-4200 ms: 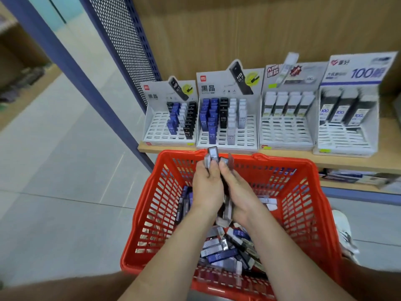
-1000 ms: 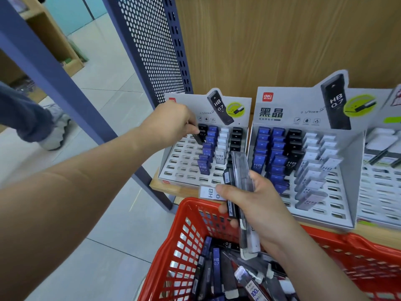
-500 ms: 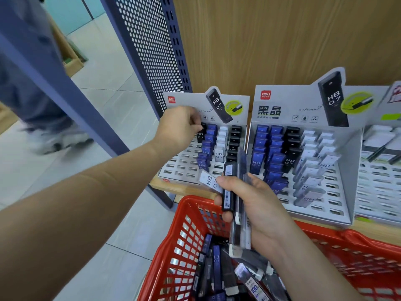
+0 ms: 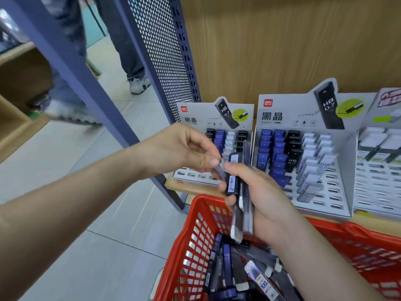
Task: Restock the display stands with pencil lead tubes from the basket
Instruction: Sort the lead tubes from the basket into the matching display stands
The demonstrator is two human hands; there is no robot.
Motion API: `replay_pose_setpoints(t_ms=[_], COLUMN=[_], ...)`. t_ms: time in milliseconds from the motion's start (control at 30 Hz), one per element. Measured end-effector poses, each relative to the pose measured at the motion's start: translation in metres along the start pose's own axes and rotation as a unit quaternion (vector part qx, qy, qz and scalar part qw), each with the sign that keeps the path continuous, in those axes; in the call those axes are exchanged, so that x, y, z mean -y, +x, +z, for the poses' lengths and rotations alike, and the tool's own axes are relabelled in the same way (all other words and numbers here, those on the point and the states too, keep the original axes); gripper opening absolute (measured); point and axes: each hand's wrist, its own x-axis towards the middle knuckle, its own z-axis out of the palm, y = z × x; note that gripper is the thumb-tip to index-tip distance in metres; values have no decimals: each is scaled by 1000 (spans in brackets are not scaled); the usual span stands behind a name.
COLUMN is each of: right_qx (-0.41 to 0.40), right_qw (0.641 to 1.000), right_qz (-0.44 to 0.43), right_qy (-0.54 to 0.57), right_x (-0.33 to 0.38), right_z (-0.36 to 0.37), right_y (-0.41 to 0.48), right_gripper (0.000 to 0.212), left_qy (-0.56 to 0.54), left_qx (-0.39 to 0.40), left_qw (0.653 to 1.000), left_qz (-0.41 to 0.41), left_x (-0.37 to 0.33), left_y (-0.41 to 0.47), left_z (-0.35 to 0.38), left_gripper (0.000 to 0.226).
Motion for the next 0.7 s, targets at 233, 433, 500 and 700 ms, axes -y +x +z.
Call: replay_pose_setpoints(t_ms=[233,433,500,700], right_qx=[-34,-52,-38,8], right_qw=[984,992,995,1000], right_qz=[-80,-55,-45,-17], right_qy=[-154,-104,-80,-17], right_x=[2,1,2,6], right_z=[5,-3,-3,-5], right_y=[-6,1,2,-1], right_gripper=[14,28,30,29], left_qy=[-52,-108,-83,-1], left_qx=[-81,-16,-33,-170], left_qw=[995,993,995,985], left_qz=[-40,-47,-39,-28], left_x=[12,13,13,26], left_y=[-7,-8,-6,9], left_z=[0,-9,-9,-26], left_gripper=[25,34,29,15])
